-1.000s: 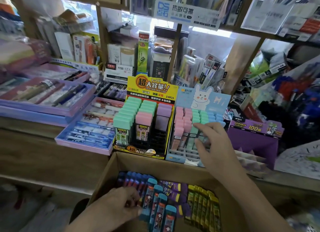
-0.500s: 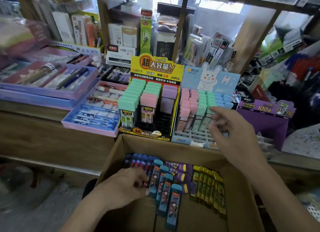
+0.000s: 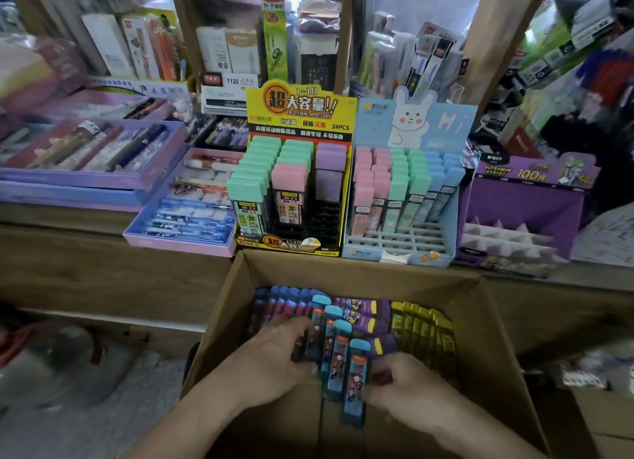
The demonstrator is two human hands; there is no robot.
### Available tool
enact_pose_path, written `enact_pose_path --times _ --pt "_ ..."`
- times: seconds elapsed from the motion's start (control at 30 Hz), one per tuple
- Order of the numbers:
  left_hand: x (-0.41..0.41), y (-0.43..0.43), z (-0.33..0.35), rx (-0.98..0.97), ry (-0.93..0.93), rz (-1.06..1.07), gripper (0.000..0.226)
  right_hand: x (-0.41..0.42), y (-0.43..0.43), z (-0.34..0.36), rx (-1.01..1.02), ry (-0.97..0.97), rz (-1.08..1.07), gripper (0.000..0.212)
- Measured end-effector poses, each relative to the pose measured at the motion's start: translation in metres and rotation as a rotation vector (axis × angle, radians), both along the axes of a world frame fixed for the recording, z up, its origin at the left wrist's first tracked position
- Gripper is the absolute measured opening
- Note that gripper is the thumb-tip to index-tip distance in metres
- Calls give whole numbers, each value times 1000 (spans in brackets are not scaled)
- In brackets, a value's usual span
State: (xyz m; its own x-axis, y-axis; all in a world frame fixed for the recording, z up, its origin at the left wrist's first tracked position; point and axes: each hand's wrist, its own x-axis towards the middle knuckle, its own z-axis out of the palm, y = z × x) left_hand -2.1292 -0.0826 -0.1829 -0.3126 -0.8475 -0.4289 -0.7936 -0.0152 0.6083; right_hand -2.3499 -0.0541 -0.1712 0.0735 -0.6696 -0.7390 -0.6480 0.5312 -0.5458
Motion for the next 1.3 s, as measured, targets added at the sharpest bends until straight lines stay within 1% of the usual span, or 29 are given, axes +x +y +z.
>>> enact_pose_path --times 0.1,0.2,0.27,0.33,0.47,0.57,0.6,0.67,0.7,0.77,0.83,0.87,0.97,1.07,1.13,1.3 --pt "-6 1 -2 2 -39 -7 70 7 0 -8 -9 -57 -50 18" --pt "-10 3 -6 29 -76 -7 73 15 -2 -12 -31 -88 -118 25" --pt "-12 3 -7 26 -65 -3 72 20 -2 -11 -31 -120 -177 26" --pt "-14 4 -8 7 -34 1 67 24 -2 -11 -28 -147 -229 26" --pt "-17 2 -9 0 -16 85 53 28 -2 -12 -40 -200 -283 21" --pt "-19 -1 -11 44 0 142 42 30 -5 -15 -77 -225 -293 26" --pt "-20 -2 -11 76 37 183 37 32 -7 -17 -86 -226 -295 28" --pt "-21 -3 -13 168 162 265 21 34 -11 -22 -94 -216 -312 38" --pt "-21 -4 -13 207 223 292 13 34 -13 -25 -98 -212 -329 40" --pt "-22 -7 -15 238 285 356 9 33 -16 -27 -119 -215 -364 30" --pt "-22 -9 -19 257 292 409 9 33 -18 -29 -130 -215 -395 21" --pt "-22 -10 -20 265 279 414 9 33 -18 -31 -133 -208 -405 20" --pt "-26 -8 -24 272 206 419 14 38 -19 -35 -146 -161 -396 23" --pt "-30 -5 -25 204 127 404 22 42 -19 -39 -157 -130 -373 24" --pt "-33 -4 -22 191 165 426 24 43 -19 -37 -156 -121 -372 25" --pt "-35 -6 -21 256 245 453 22 42 -22 -32 -97 -143 -389 30"
